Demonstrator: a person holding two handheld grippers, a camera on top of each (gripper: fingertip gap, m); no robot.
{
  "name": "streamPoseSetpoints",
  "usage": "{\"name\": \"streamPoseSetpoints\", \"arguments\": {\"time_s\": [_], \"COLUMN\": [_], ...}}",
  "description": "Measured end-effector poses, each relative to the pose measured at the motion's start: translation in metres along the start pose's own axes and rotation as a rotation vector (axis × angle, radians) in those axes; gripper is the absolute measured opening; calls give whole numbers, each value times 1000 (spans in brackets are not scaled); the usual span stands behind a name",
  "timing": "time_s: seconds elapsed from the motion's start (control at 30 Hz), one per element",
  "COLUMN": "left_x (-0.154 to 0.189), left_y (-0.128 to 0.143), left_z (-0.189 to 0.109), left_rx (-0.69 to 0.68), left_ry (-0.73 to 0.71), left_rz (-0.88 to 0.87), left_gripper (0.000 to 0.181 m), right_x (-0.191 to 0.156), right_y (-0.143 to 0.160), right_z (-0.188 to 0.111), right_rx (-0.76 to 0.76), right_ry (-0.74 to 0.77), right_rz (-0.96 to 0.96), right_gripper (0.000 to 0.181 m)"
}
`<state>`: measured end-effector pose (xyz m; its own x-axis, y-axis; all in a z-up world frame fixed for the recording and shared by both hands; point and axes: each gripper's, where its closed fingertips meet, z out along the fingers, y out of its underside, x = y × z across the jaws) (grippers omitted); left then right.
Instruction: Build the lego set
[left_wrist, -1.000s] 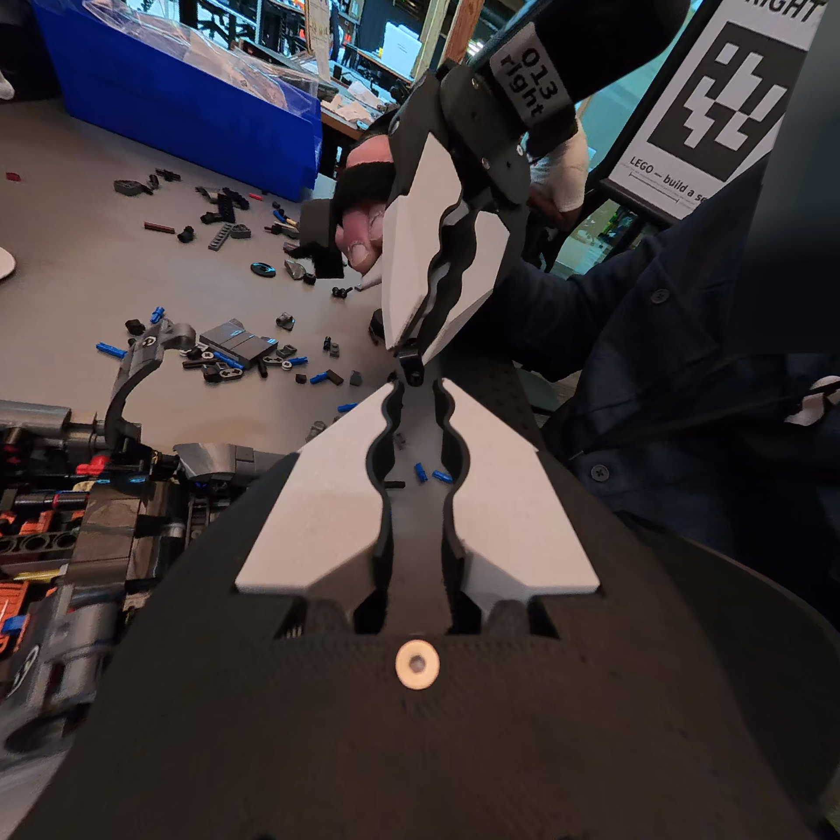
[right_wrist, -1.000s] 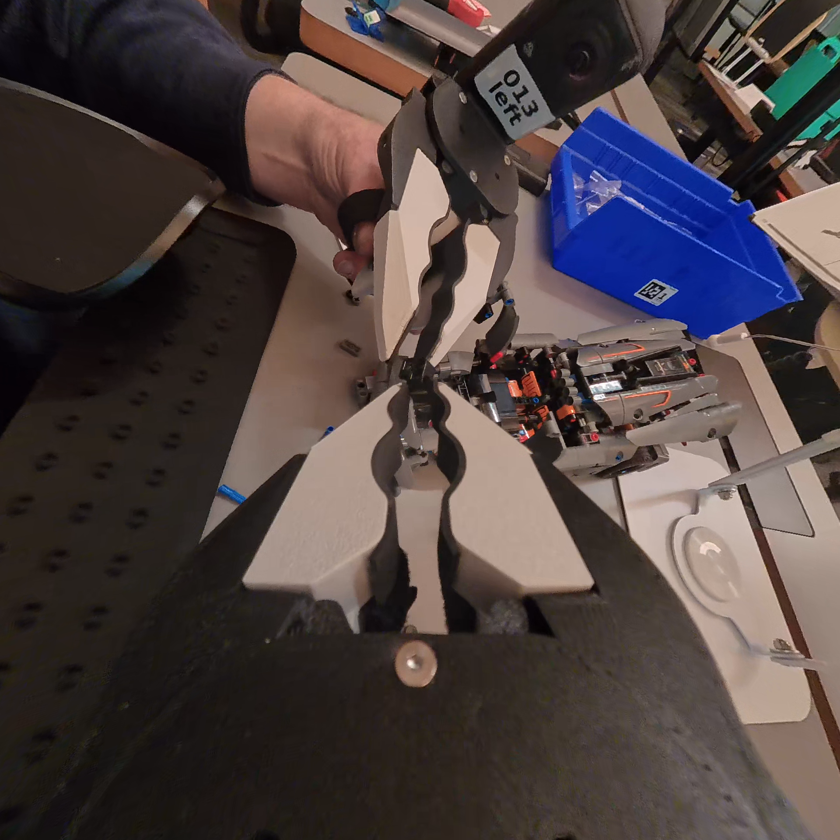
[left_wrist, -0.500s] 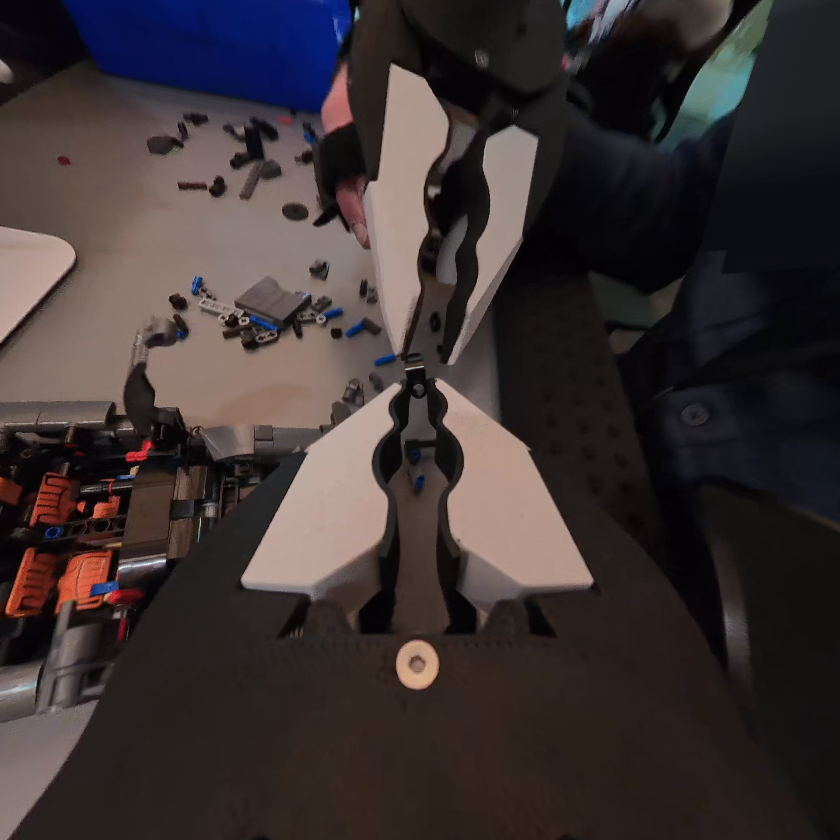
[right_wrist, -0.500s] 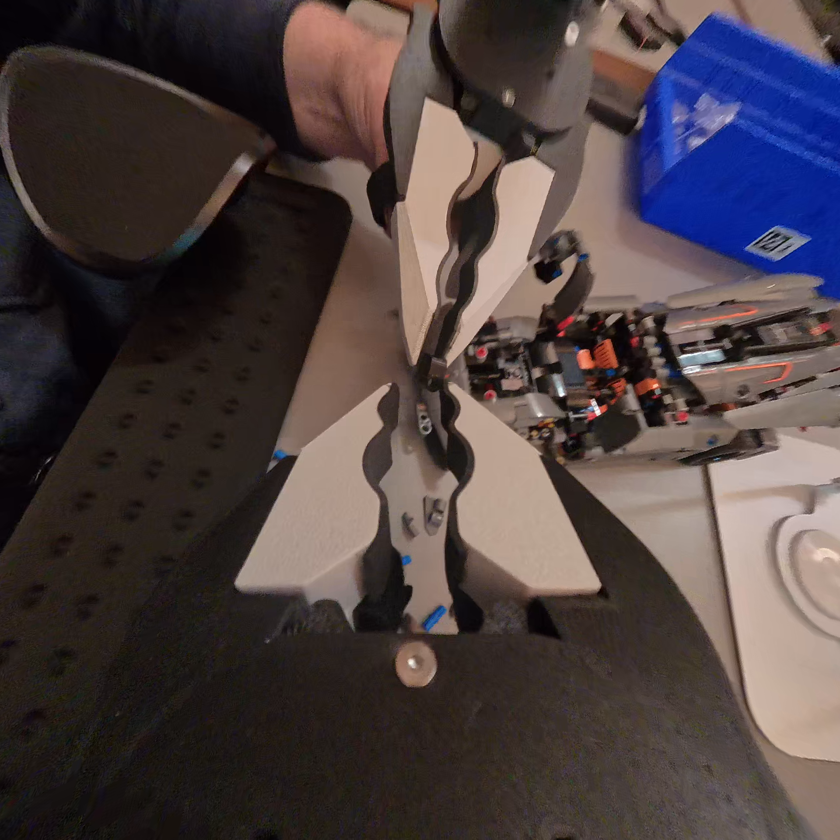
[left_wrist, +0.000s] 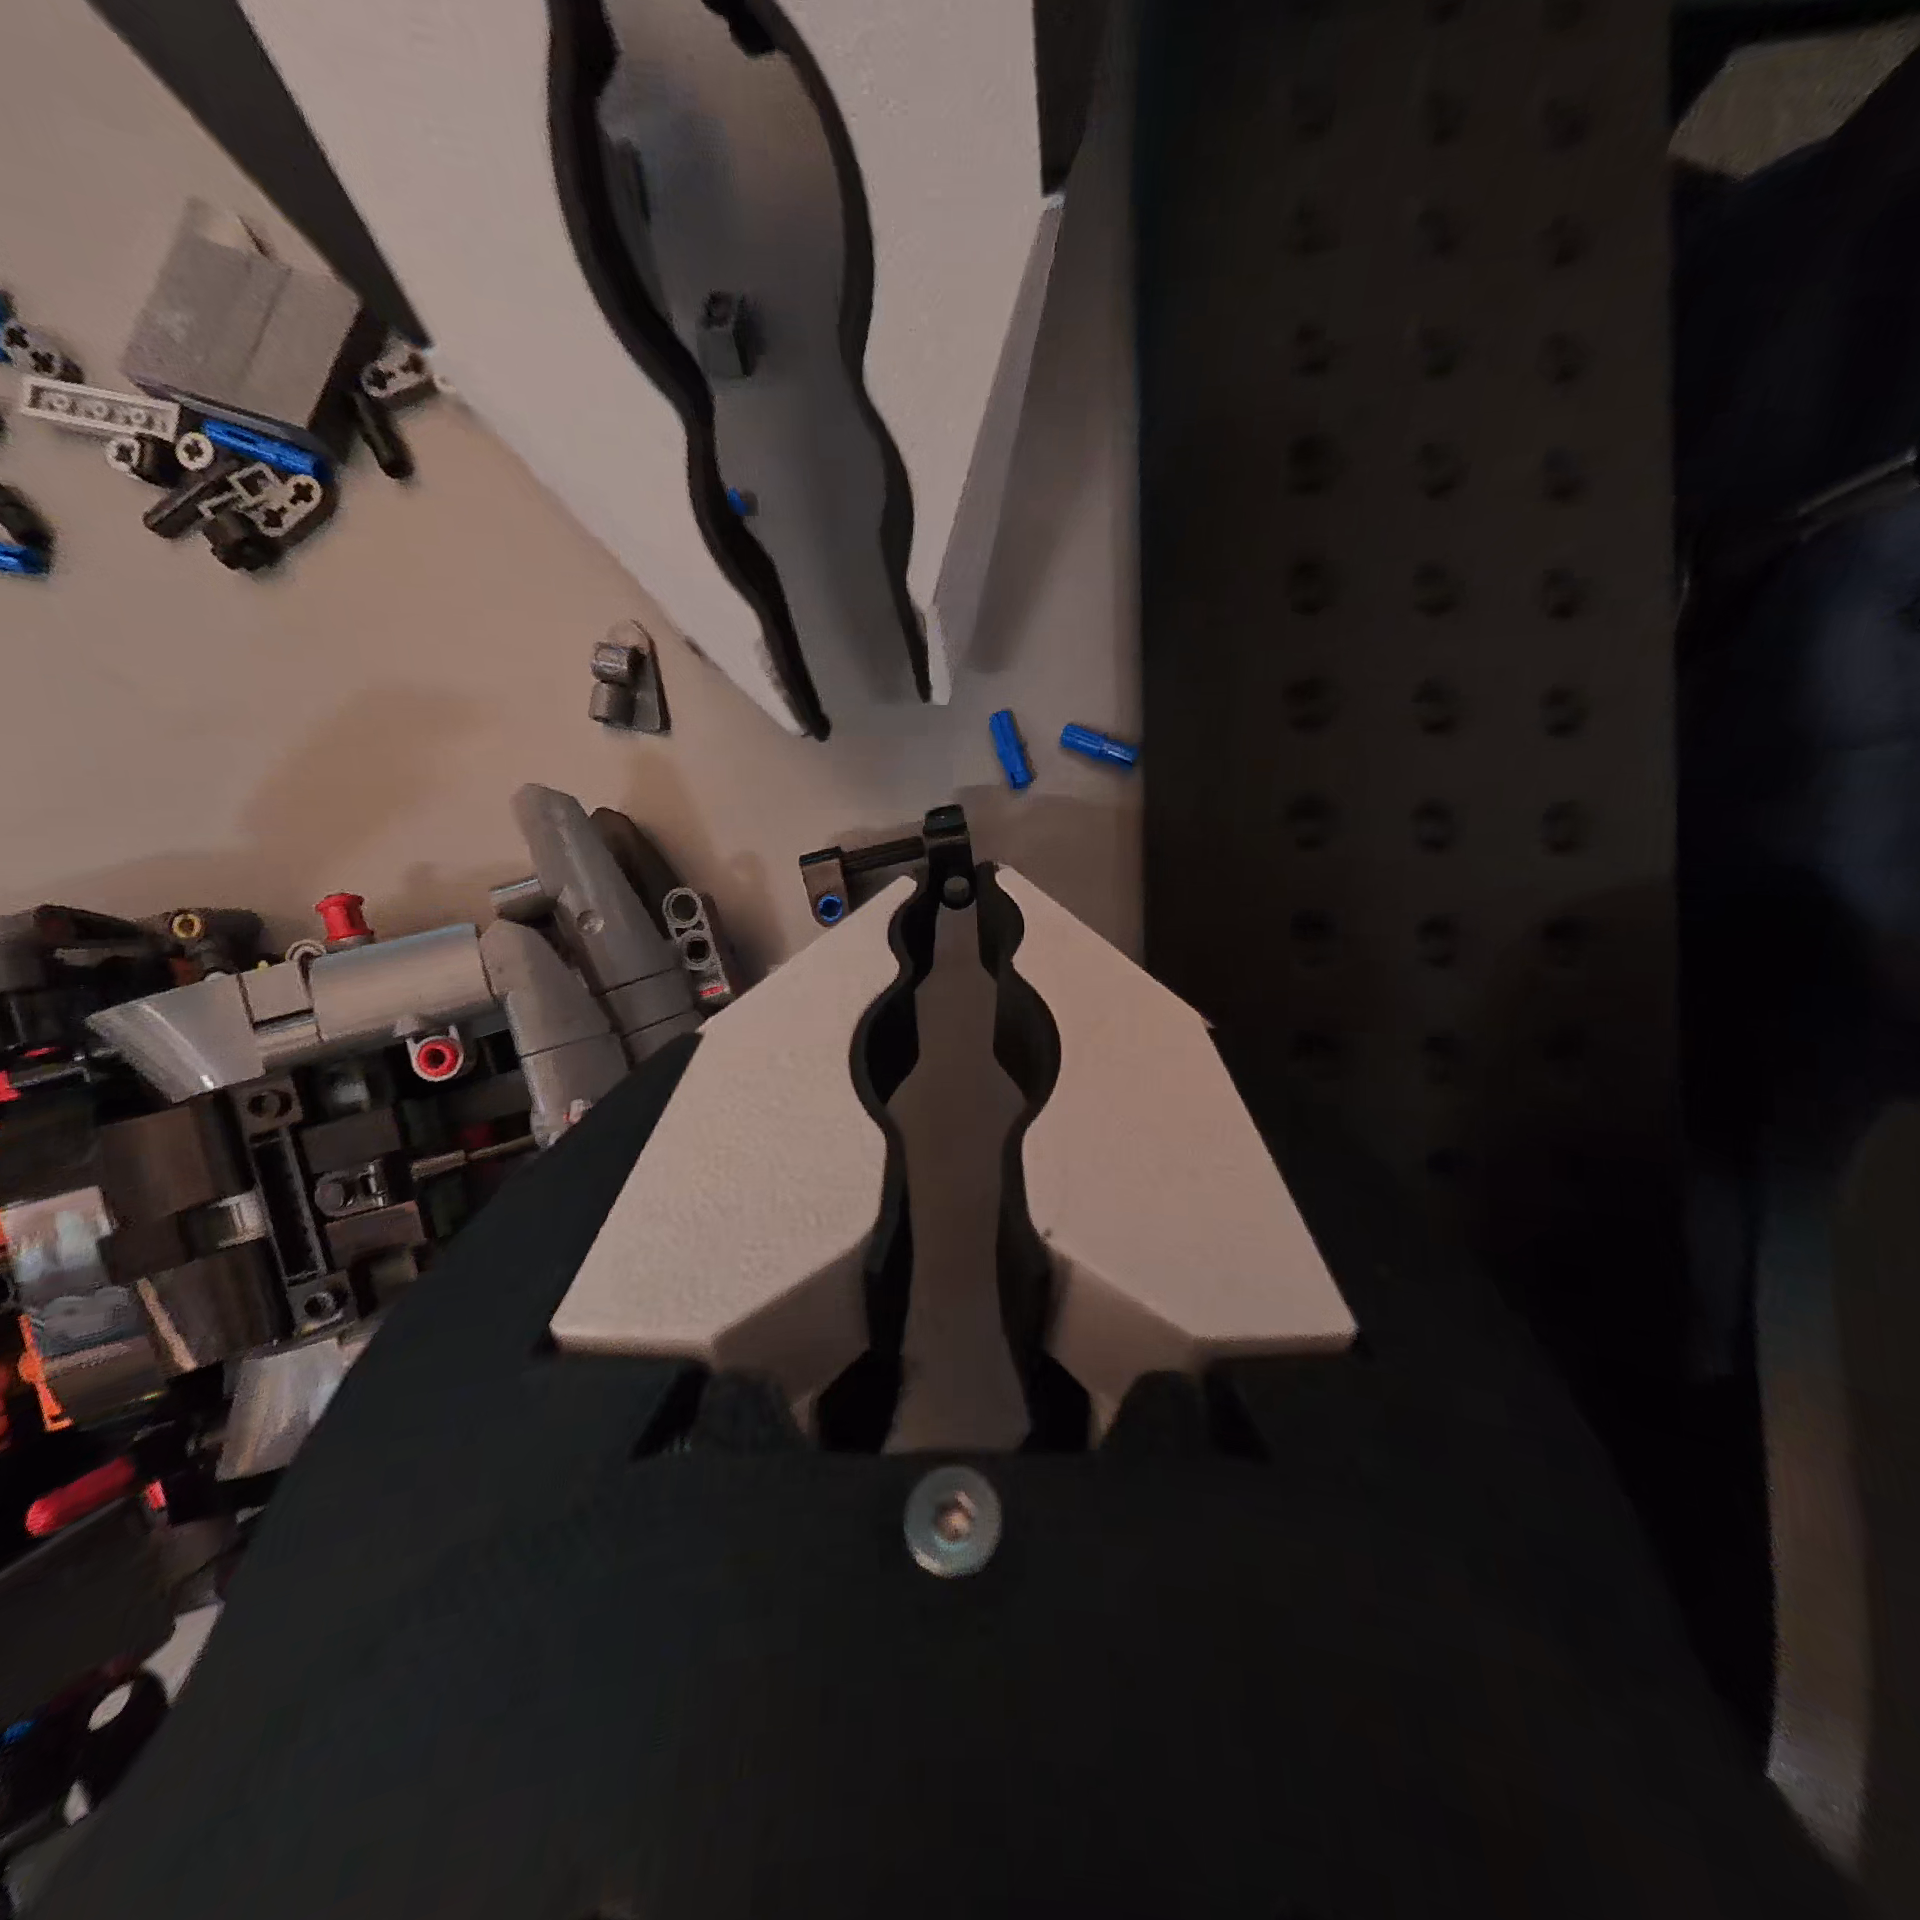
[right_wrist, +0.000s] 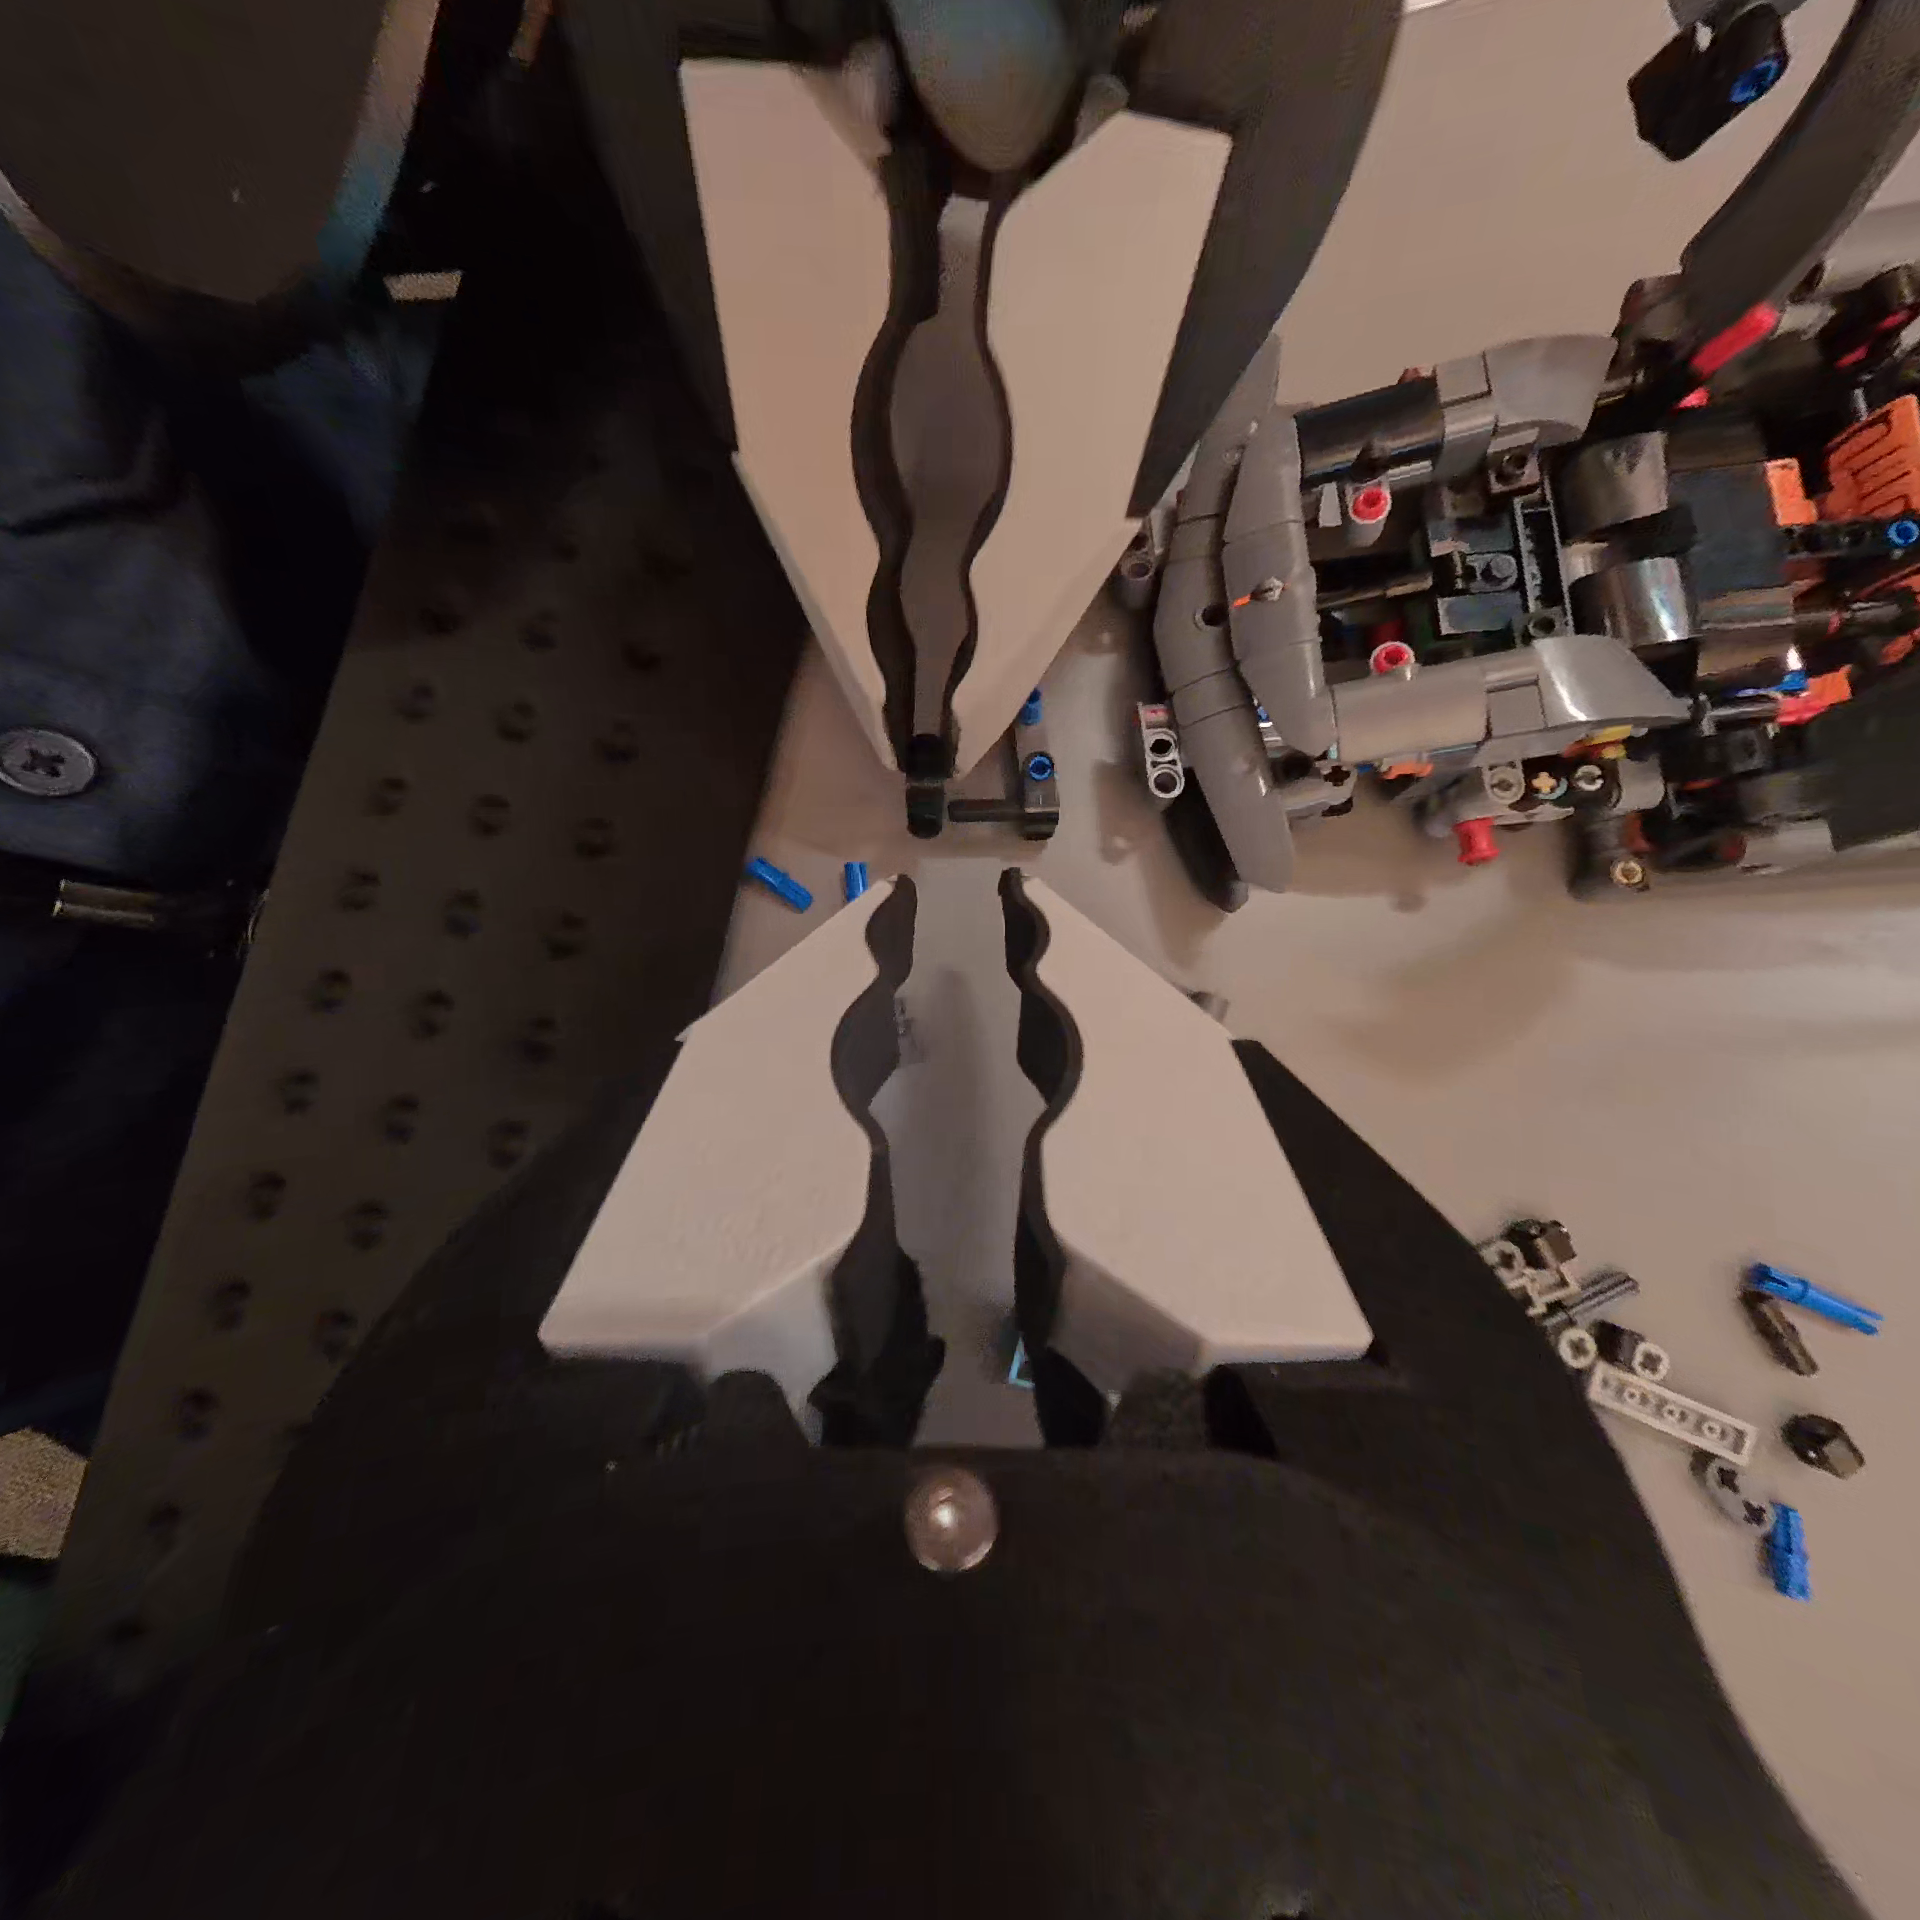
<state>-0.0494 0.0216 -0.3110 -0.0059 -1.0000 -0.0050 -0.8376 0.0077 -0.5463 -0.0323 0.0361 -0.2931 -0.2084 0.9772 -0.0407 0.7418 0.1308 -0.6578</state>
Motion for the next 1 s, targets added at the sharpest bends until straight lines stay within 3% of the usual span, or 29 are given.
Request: {"name": "streamPoseSetpoints", "arguments": {"time_s": [0.33, 1.0], "left_x": [-2, -7], "left_y": [5, 3], "left_z": [7, 8], "left_rx": [-61, -24], "left_ry": [-43, -73], "left_rz": [12, -27], "left_gripper": [5, 5], "right_x": [5, 7], "right_y": [4, 3], "right_z": [23, 32], "right_rx": [-25, -25], "right_ry": [-29, -18], "right_rz": [39, 21], "right_gripper": [46, 47]}}
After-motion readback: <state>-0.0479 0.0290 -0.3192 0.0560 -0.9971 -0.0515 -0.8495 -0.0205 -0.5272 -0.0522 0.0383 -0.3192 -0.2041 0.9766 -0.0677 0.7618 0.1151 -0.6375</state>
